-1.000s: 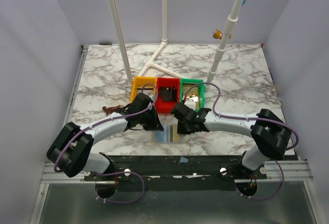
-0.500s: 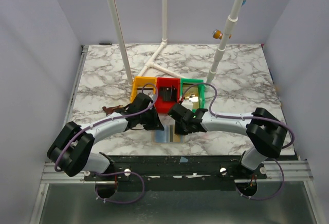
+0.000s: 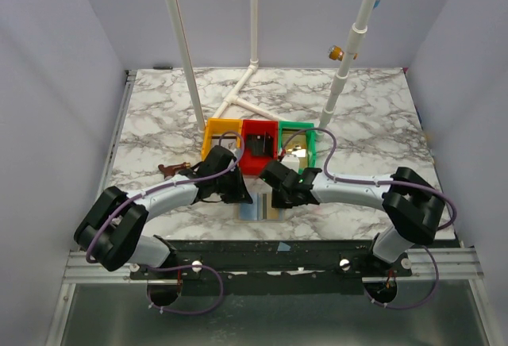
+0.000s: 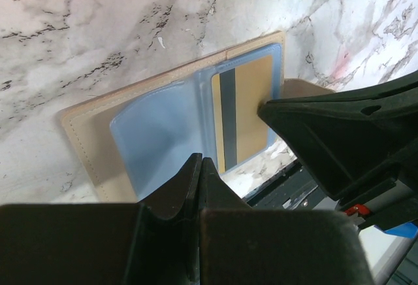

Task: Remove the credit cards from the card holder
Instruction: Remove the credit card from the card holder.

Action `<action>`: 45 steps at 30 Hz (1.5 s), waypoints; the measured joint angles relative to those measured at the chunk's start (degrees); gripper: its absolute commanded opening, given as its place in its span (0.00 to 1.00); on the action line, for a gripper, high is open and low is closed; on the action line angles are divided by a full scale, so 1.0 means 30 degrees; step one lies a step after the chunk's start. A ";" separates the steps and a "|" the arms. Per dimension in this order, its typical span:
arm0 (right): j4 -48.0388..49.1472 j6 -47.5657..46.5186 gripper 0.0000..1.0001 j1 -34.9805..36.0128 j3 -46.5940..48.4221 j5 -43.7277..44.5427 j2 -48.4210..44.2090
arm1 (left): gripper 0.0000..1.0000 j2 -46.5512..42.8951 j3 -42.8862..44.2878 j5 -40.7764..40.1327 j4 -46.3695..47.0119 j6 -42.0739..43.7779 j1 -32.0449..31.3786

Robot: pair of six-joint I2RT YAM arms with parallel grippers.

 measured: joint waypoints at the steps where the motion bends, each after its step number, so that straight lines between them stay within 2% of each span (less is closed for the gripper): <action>1: -0.0226 0.0015 0.04 0.0000 0.0000 0.0095 -0.0087 | 0.00 0.0000 0.0000 0.0000 0.0029 0.0000 0.0000; 11: -0.1275 0.0087 0.02 0.0000 -0.0015 0.0627 -0.0648 | 0.00 0.0000 -0.0095 0.0007 0.0095 0.0000 0.0000; 42: -0.0066 0.0007 0.01 0.0357 0.0576 0.0102 0.0714 | 0.00 0.0321 -0.0401 0.0058 0.0546 -0.0080 0.0000; 43: -0.0022 0.0007 0.01 0.0357 0.0576 0.0073 0.0729 | 0.01 0.0350 -0.0408 0.0066 0.0561 -0.0087 0.0000; 45: 0.0000 0.0015 0.01 0.0357 0.0576 0.0051 0.0729 | 0.11 0.0350 -0.0430 0.0087 0.0590 -0.0087 0.0000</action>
